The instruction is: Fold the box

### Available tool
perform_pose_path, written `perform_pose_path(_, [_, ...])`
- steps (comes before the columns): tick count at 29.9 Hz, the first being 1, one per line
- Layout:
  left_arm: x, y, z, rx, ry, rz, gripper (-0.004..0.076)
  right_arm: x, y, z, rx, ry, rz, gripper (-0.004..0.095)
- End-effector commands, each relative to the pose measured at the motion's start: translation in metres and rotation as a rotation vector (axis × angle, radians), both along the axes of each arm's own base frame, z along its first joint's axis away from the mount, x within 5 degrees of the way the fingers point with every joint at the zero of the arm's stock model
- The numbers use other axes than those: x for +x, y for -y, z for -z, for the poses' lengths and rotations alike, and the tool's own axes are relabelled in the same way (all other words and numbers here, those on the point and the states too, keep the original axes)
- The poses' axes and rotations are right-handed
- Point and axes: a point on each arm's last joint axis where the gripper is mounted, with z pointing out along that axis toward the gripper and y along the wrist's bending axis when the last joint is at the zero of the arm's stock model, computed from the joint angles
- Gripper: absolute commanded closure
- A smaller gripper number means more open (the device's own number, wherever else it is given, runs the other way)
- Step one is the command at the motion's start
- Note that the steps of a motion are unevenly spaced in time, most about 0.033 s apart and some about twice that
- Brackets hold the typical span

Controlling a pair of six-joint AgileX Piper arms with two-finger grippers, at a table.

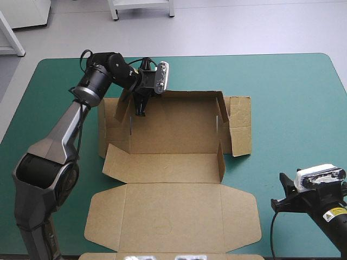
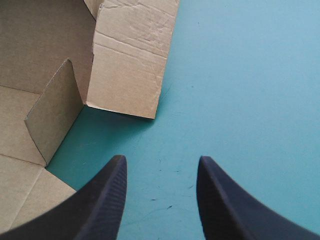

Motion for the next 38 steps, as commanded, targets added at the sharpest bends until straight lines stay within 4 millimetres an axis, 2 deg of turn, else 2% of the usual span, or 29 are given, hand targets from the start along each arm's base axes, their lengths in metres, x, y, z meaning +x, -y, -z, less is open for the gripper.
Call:
perform_pose_path(1, [-0.021,0.009,-0.046,0.008,0.176,-0.007,0.0733,0.004,0.001,-0.017,0.029,0.099,0.023,0.0494])
perform_pose_path(4, [-0.040,0.020,-0.054,-0.023,0.147,-0.041,0.0733,0.004,0.001,-0.018,0.033,0.103,0.023,0.0494])
perform_pose_path(7, [-0.069,0.026,-0.059,-0.051,0.110,-0.038,0.0733,0.004,0.001,-0.018,0.047,0.100,0.029,0.0494])
perform_pose_path(9, [-0.086,0.028,-0.060,-0.067,0.149,-0.061,0.0733,0.004,0.001,-0.018,0.079,0.092,0.043,0.0494])
perform_pose_path(13, [-0.118,0.029,-0.050,-0.097,0.271,-0.143,0.0733,0.004,0.001,-0.018,0.116,0.083,0.065,0.0494])
perform_pose_path(16, [-0.142,0.032,-0.038,-0.148,0.300,-0.187,0.0733,0.005,0.002,-0.018,0.118,0.075,0.072,0.0494])
perform_pose_path(21, [-0.169,0.040,-0.017,-0.101,0.317,-0.209,0.0732,0.012,0.001,-0.026,0.122,0.006,0.069,0.0494])
perform_pose_path(25, [-0.173,0.046,-0.009,-0.146,0.214,-0.258,0.0732,0.019,0.000,-0.040,0.121,-0.027,0.060,0.0494])
perform_pose_path(31, [-0.173,0.050,-0.004,-0.165,0.198,-0.294,0.0732,0.033,-0.001,-0.058,0.162,-0.076,0.080,0.0494])
perform_pose_path(35, [-0.172,0.050,-0.001,-0.129,0.353,-0.325,0.0732,0.048,0.002,-0.057,0.147,-0.201,0.120,0.0494])
perform_pose_path(38, [-0.177,0.054,0.009,-0.101,0.439,-0.321,0.0732,0.058,0.002,-0.060,0.135,-0.216,0.126,0.0494])
